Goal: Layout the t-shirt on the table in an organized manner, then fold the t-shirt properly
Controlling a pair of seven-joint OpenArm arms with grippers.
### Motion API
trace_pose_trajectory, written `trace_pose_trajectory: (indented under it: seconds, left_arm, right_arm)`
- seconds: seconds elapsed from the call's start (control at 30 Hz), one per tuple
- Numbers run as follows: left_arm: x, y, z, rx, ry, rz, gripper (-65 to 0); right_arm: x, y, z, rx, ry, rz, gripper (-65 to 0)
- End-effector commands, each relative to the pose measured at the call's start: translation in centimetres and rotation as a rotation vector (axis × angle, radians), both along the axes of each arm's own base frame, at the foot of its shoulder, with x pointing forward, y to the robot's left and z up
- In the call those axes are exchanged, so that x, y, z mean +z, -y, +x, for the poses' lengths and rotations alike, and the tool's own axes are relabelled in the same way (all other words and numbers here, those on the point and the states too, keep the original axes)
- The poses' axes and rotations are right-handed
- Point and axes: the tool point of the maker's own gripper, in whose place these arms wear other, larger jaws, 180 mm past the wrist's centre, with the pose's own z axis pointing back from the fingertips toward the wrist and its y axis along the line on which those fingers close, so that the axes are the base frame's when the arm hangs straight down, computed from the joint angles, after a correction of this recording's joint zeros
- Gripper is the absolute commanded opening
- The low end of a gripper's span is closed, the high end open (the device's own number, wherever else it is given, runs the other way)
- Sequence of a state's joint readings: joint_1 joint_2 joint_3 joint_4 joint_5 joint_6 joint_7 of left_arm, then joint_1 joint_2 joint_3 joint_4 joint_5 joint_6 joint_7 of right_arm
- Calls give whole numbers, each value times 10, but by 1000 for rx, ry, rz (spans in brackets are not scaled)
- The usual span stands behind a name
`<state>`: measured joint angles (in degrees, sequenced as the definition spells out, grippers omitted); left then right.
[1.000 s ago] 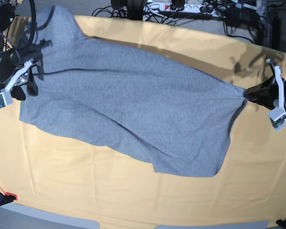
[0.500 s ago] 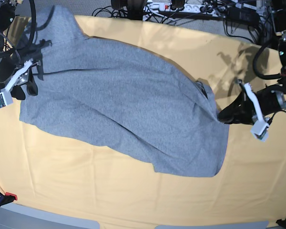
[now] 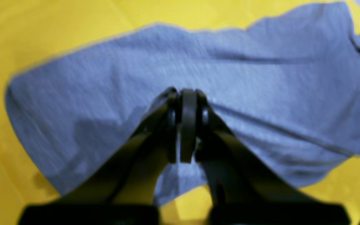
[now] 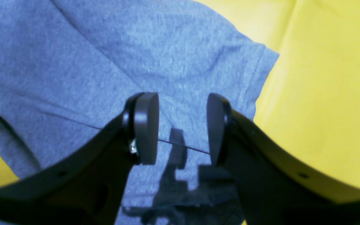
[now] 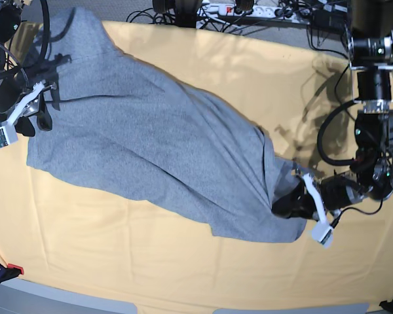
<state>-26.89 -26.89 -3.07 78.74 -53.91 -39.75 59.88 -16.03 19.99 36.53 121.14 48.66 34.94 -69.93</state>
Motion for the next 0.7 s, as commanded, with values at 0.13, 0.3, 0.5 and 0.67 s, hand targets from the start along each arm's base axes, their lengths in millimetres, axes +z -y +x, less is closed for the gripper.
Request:
trace_pose_trajectory:
  seconds: [0.13, 0.3, 0.5, 0.67]
  left_arm:
    - [28, 11, 28, -7, 70, -22, -650]
    - [32, 10, 33, -8, 46, -2, -332]
    - [29, 8, 17, -77, -103, 67, -213]
    - [41, 24, 1, -152, -149, -72, -216]
  right_arm:
    - [12, 0, 4, 13, 39, -11, -376]
    - [12, 0, 4, 13, 39, -11, -376]
    - [12, 0, 5, 13, 39, -11, -376]
    - [12, 0, 5, 13, 39, -11, -376]
